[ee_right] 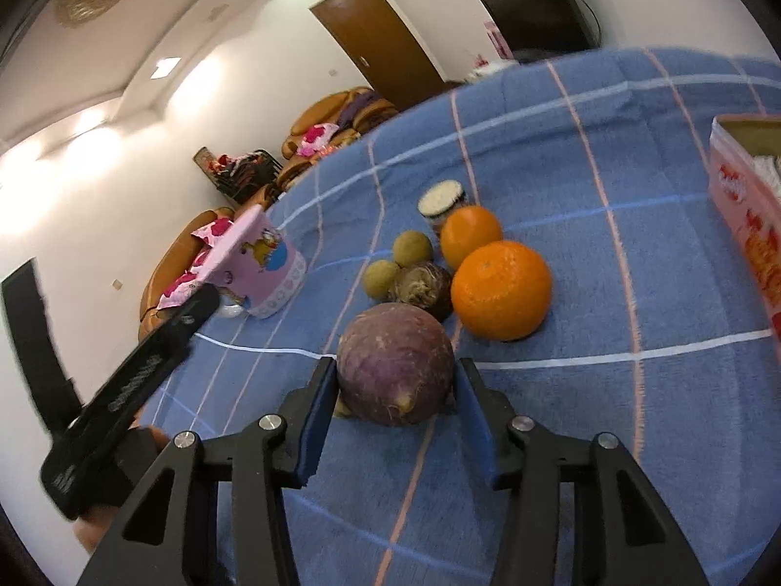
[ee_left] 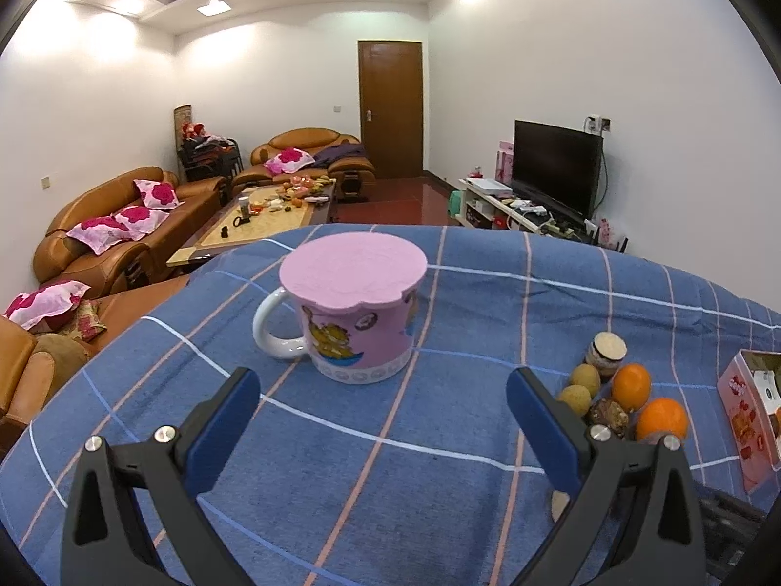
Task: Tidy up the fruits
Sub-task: 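Grasp the purple turnip with the right gripper while the left gripper grasps the small jar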
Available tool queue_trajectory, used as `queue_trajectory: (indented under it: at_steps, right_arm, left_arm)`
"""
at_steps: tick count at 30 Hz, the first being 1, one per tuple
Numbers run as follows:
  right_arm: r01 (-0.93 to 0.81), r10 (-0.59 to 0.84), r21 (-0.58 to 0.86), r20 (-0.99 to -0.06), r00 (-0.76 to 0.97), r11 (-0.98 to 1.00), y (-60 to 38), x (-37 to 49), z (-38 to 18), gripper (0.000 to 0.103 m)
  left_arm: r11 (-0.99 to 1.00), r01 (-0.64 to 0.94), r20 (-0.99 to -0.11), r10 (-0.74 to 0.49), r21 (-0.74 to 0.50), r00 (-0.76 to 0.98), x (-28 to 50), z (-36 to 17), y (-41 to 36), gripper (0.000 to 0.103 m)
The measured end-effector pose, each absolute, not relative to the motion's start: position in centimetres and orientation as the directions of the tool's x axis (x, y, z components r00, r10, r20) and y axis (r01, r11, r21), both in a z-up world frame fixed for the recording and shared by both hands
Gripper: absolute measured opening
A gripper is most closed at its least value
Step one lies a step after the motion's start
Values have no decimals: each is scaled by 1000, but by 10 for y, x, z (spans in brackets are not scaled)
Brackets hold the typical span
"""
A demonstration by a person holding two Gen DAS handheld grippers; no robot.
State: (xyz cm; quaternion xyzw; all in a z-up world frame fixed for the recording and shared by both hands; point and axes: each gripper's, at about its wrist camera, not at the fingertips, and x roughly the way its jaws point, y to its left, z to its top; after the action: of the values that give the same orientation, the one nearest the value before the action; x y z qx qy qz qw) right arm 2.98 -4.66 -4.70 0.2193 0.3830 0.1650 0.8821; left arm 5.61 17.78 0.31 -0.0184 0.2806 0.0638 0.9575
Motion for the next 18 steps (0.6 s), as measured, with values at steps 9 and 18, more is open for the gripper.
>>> queue_trajectory:
  at_steps: [9, 18]
  right_arm:
    - [-121, 327, 358, -601, 730, 926, -80, -16, -31, 50]
    - [-86, 261, 309, -588, 766, 947, -103, -27, -27, 50]
  left_arm:
    - [993, 95, -568, -117, -67, 815, 52, 2, 155, 102]
    - [966, 257, -656, -201, -11, 727, 60, -20, 107, 87]
